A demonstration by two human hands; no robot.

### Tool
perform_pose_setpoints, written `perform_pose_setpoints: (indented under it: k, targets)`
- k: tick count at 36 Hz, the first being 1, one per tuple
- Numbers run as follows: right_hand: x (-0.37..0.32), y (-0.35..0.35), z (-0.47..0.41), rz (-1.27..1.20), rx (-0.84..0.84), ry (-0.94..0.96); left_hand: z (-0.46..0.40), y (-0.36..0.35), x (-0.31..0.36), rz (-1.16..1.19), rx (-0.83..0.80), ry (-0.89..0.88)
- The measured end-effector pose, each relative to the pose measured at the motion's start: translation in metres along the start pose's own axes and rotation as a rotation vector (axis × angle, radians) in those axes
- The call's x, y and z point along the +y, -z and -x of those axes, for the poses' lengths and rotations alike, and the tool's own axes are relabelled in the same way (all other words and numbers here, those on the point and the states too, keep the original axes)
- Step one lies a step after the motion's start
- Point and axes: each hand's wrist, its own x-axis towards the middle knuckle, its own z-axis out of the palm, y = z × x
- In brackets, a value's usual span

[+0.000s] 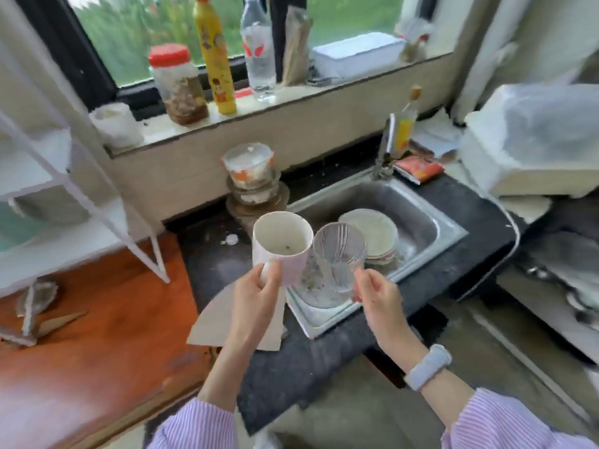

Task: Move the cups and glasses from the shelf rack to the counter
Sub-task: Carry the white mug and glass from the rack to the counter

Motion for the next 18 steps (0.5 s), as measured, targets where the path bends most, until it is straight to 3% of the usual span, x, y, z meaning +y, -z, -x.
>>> perform_pose_setpoints:
  k: [9,18]
  targets:
    - [0.025,0.206,0.015,0.123,0.328,0.009,0.036,-0.199,0.070,0.052,-0.317,-0.138]
    - [0.048,0.355,0.035,0.096,0.730,-0.063,0.079,-0.364,0.137,0.120,-0.720,-0.280]
